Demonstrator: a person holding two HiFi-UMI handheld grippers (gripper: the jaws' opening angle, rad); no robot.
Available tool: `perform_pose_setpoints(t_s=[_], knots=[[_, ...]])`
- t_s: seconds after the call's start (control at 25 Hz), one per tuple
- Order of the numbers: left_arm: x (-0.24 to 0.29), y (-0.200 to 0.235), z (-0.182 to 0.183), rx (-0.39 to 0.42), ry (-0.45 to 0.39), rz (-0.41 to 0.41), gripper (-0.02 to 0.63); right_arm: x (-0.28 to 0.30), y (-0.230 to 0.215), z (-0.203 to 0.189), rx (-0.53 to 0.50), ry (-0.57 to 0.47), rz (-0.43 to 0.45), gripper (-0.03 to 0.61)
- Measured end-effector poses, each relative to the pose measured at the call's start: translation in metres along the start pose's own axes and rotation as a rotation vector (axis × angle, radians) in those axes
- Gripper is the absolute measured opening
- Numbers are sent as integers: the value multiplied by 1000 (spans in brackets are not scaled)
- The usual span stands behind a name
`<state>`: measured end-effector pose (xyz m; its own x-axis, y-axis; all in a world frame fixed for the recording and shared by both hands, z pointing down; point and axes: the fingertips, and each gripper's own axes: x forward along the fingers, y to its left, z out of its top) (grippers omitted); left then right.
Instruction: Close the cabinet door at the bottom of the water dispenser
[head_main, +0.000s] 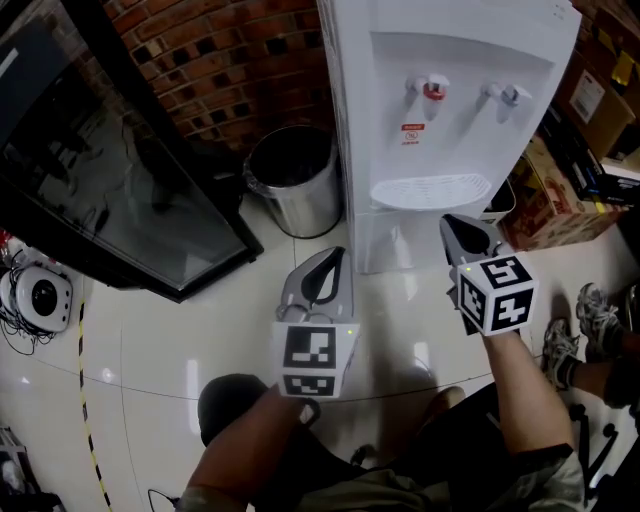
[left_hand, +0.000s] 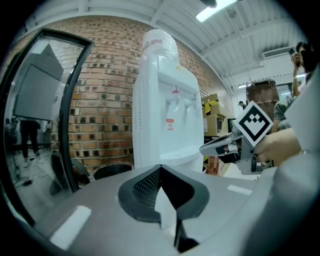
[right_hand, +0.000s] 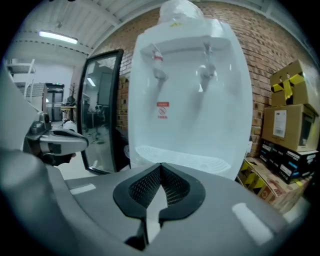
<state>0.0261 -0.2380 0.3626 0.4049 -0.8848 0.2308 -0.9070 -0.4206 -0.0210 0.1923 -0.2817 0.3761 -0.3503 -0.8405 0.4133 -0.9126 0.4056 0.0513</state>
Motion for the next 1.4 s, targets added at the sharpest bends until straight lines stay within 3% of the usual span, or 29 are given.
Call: perform_pose_setpoints(t_s=[0.36, 0.52, 0.76, 1.08, 1.4], knots=[[-98, 17, 20, -31, -79, -2, 1, -83, 123, 47, -29, -172, 103, 0], [-142, 36, 20, -29, -103, 32, 1, -110, 168, 47, -19, -211, 125, 0], [-194, 59, 1, -32, -69, 73, 0, -133, 231, 39, -61, -213, 188, 0], [-229, 40, 0, 3, -76, 8, 1, -160, 277, 24, -85, -204, 227, 0], [-242, 44, 9, -20, -113, 8, 0, -172, 273, 21, -79, -201, 178, 0]])
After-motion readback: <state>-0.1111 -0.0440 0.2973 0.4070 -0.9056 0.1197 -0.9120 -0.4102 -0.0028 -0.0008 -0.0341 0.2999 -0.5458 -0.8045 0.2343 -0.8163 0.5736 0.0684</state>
